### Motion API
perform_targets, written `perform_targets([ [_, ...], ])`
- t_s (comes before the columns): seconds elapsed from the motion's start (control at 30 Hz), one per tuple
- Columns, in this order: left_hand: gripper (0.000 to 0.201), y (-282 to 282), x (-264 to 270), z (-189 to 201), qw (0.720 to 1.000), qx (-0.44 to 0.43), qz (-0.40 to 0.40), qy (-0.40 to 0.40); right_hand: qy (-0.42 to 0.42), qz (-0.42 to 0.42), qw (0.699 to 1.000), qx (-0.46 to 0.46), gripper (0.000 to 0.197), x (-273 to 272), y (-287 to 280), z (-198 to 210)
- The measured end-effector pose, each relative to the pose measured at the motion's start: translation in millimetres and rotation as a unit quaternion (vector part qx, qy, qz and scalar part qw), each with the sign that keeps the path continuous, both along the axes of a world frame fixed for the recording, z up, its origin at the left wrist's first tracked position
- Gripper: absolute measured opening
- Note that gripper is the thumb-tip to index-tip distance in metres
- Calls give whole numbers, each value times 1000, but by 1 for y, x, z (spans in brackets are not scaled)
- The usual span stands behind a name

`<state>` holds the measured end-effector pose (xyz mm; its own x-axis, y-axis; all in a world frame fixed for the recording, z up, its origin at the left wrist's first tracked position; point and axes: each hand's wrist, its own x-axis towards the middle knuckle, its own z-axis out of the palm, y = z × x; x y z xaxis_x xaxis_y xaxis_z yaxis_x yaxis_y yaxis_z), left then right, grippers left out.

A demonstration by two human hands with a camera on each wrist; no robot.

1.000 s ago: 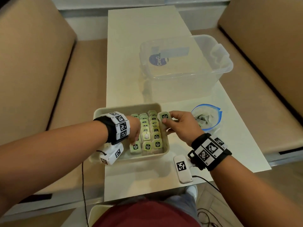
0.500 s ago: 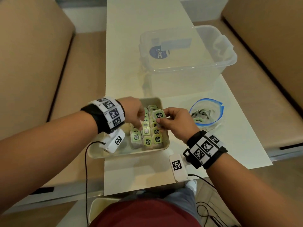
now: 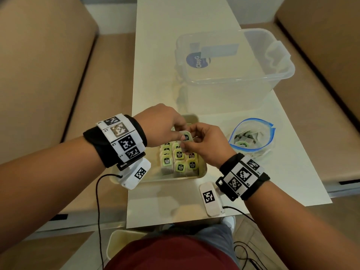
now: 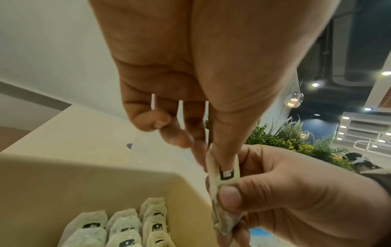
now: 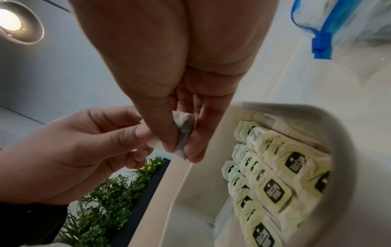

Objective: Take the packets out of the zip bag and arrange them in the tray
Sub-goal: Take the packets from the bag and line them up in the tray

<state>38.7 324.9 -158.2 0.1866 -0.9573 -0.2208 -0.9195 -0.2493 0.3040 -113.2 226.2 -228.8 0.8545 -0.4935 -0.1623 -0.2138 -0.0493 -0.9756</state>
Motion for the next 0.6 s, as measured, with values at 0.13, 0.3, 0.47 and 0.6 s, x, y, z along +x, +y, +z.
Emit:
perform_targets([
  [0.13, 8, 1, 4, -2, 999, -20, 32, 23, 17, -17, 999, -38, 27, 1, -3, -1],
  [0.3, 12, -2, 8, -29, 990, 136, 23, -32, 75, -80, 981, -159, 20, 0, -14, -6],
  [0.47, 16, -11, 2, -68, 948, 318, -21, 1, 148, -77, 950, -264, 21, -4, -24, -18],
  [0.6, 22, -20, 5, -87, 936, 351, -26, -1, 170, -62, 962, -206, 18, -7, -28, -25],
])
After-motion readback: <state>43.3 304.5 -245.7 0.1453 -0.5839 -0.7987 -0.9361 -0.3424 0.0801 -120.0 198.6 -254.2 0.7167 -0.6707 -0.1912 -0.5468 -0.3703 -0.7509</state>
